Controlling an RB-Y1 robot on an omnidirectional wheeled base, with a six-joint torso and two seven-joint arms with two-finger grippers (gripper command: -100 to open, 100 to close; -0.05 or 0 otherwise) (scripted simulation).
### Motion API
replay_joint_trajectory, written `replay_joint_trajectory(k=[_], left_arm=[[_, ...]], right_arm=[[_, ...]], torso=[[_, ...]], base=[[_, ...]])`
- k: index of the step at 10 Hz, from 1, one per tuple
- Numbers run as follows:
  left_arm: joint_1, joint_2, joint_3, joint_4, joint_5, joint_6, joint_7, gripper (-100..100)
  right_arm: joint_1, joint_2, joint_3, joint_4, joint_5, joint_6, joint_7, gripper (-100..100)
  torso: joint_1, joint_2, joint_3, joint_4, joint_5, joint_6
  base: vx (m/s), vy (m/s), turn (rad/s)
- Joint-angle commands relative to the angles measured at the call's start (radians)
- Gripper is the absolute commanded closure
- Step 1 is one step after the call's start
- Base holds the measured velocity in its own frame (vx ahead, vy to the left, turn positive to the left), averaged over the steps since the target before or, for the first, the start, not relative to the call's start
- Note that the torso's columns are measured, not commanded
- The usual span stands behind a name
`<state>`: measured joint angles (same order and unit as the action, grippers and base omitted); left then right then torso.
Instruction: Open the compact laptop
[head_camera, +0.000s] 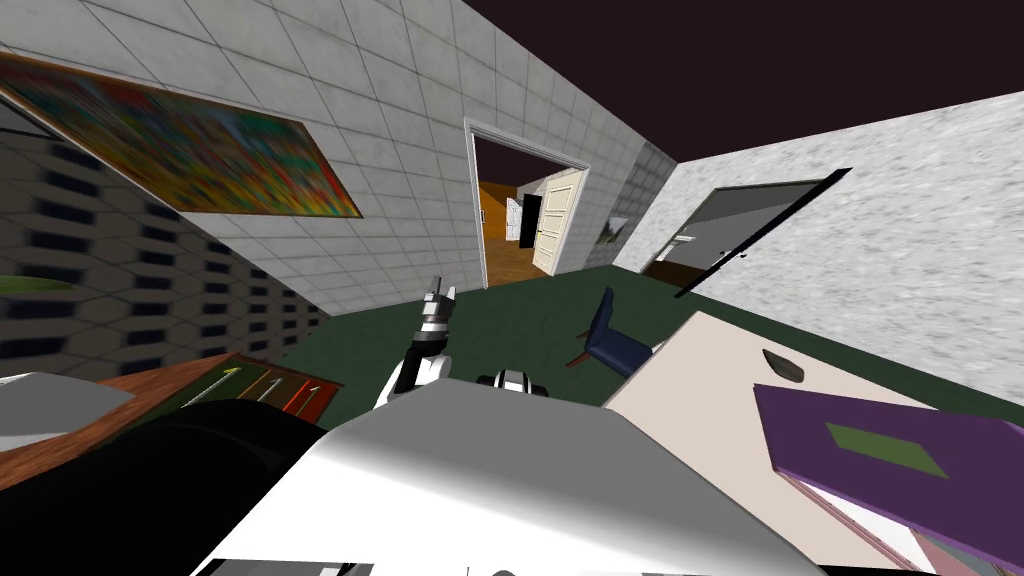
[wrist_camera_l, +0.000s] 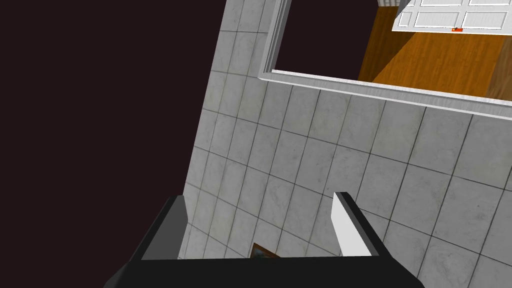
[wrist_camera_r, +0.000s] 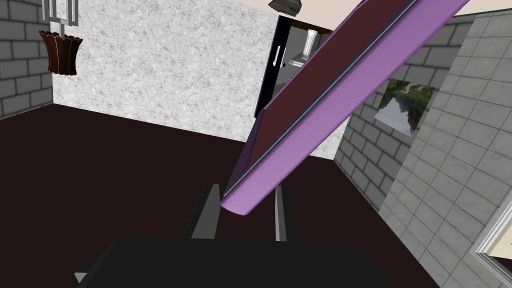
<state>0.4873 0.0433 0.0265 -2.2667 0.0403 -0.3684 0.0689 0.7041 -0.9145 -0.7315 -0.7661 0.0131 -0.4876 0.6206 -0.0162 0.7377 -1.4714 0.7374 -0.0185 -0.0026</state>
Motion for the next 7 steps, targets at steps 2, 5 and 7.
replay_joint_trajectory(k=[2, 5, 7], left_arm=[[0.0, 0.0, 0.0, 0.0, 0.0, 0.0, 0.0, 0], [0.0, 0.0, 0.0, 0.0, 0.0, 0.0, 0.0, 0], [0.0, 0.0, 0.0, 0.0, 0.0, 0.0, 0.0, 0]], right_arm=[[-0.026, 0.047, 0.017, -0.024, -0.009, 0.005, -0.021, 100], [-0.067, 0.08, 0.029, -0.017, -0.021, -0.008, -0.046, 100], [-0.107, 0.113, 0.042, -0.009, -0.033, -0.021, -0.07, 100]], torso=[[0.002, -0.008, -0.005, -0.003, 0.002, -0.001], [0.001, -0.006, -0.003, -0.002, -0.002, -0.007], [0.003, -0.009, -0.005, -0.003, -0.002, -0.007]], base=[[-0.032, -0.042, -0.013], [-0.093, -0.059, -0.009], [-0.084, -0.051, -0.002]])
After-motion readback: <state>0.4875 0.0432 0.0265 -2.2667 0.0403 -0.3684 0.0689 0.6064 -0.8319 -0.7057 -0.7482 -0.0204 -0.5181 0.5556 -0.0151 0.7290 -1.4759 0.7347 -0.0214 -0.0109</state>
